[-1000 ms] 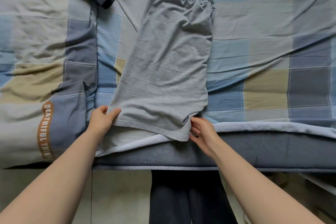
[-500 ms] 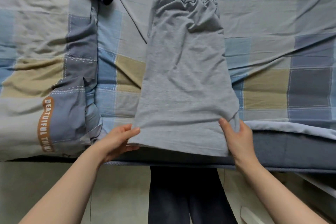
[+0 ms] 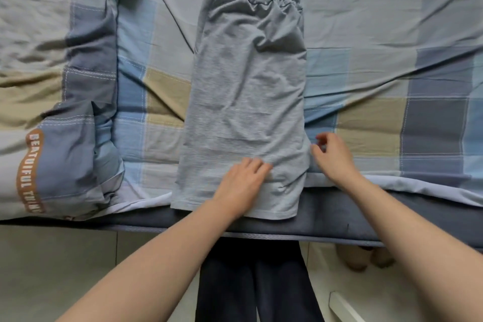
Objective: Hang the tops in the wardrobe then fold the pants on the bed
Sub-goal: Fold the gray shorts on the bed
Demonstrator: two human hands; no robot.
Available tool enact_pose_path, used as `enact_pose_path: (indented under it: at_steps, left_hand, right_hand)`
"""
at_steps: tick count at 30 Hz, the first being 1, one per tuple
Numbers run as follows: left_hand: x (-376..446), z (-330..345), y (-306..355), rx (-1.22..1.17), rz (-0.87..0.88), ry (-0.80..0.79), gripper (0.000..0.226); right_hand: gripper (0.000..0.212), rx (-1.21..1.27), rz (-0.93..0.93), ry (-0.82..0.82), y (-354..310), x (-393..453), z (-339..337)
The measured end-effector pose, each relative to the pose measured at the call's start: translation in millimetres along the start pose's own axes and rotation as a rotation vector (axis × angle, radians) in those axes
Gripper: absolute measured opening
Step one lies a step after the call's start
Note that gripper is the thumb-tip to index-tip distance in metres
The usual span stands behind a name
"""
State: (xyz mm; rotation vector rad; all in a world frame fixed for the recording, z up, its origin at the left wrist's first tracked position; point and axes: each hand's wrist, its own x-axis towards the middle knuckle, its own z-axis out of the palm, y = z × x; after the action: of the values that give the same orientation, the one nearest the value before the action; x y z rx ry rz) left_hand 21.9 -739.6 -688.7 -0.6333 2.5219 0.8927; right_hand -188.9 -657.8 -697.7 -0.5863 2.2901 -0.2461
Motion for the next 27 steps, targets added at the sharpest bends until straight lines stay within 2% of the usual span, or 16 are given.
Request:
enact_pose_path:
  at_steps: [2, 5, 7, 10, 12, 16, 19, 21, 23, 24, 26, 27]
  left_hand:
    - [23, 7, 23, -0.097, 0.033, -0.020, 0.046]
    - [47, 14, 45, -0.375, -0.192, 0.040, 0.062]
    - [53, 18, 50, -0.592, -0.376, 0.075, 0.076]
    - [52, 19, 54, -0.761, -0.477, 0.069, 0.090]
    - [51, 19, 54, -0.893, -0.533, 0.101, 0.081]
    - [51, 20, 40, -1.240, -0.714, 0.219, 0.041]
    - [46, 26, 18, -1.377, -0.841, 0.176, 0.010]
    - [40, 27, 6, -1.367, -0.898, 0.123, 0.027]
    - [30, 22, -3, -1.280, -0.827, 0.064, 0.026]
    - [23, 17, -8, -1.135, -0.732, 0.022, 0.019]
    - [5, 6, -30, -0.635, -0.426, -0.043, 0.005]
    - [-6, 0, -45, -0.375, -0.249, -0.035, 0.009]
  right_hand:
    - [0.039, 0.121, 0.013, -0.151, -13, 16, -4]
    - [0.032, 0.201, 0.036, -0.360, -20, 27, -13]
    - [0.024, 0.134, -0.024, -0.394, -21, 26, -18]
    - [0.022, 0.161, -0.083, -0.288, -33, 12, -14]
    - [0.025, 0.153, -0.121, -0.263, -43, -3, -3]
    - [0.017, 0.168, -0.188, -0.334, -59, -11, 22]
    - [0.021, -0.092, -0.427, -0.333, -65, -5, 32]
    - [0.033, -0.390, -0.674, -0.328, -63, -5, 34]
    - [0.041, -0.665, -0.982, -0.235, -56, -6, 32]
    - [0.041, -0.756, -1.116, -0.188, -51, -5, 30]
    - [0.045, -0.907, -1.284, -0.142, -37, -3, 26]
    - [0.047, -0.951, -1.324, -0.132, -30, 0, 24]
